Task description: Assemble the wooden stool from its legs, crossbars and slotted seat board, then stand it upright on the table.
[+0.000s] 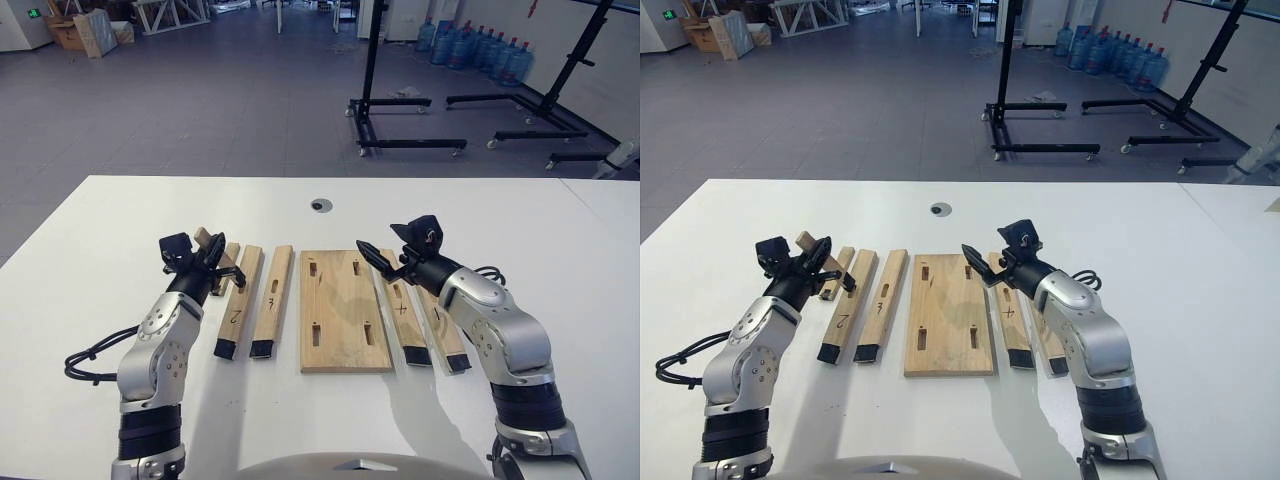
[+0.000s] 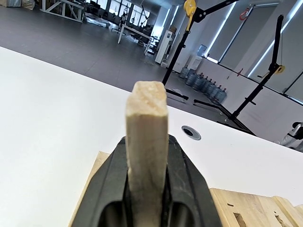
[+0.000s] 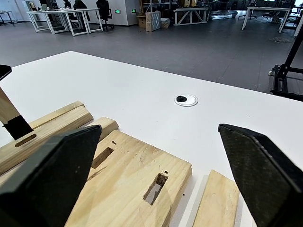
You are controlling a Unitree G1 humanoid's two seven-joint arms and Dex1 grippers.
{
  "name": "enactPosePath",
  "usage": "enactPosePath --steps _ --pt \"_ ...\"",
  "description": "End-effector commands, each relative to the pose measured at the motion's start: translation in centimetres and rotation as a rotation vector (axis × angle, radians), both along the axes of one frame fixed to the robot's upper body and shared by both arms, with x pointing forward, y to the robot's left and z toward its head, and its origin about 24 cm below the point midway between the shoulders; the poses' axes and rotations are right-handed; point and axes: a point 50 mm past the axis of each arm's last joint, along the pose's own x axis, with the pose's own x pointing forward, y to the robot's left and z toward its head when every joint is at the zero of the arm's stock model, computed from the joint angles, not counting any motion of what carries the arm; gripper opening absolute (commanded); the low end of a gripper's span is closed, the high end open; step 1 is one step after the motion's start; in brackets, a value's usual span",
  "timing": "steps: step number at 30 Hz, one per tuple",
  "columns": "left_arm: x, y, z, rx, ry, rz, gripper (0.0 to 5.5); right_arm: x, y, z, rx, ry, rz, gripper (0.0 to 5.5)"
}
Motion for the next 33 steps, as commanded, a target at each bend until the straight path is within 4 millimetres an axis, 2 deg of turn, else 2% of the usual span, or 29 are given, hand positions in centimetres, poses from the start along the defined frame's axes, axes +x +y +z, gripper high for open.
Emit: enactPosePath --steps 1,20,24,28,33 --pt "-0.2 0.3 -0.3 0.022 0.012 0.016 0.39 0.1 -0.3 0.1 -0.010 -0.004 -0.009 4.53" --pt "0.0 -0.3 -0.7 0.068 0.006 -0.010 0.39 0.2 -0.1 0.1 -0.007 -0.004 -0.004 4.53" --pt "-0.3 -0.4 -1.2 0.201 0.000 -0.036 0.39 0.1 -0.1 0.0 -0.007 -0.002 -0.007 4.53" --pt "-0.9 -0.6 -2.5 0.338 -0.002 -0.061 0.39 0.1 0.0 -0.1 -0.008 0.002 -0.002 4.53" --pt "-1.2 -0.2 -4.0 0.386 0.002 -0.065 0.39 0.0 0.1 -0.3 -0.010 0.007 0.004 4.53"
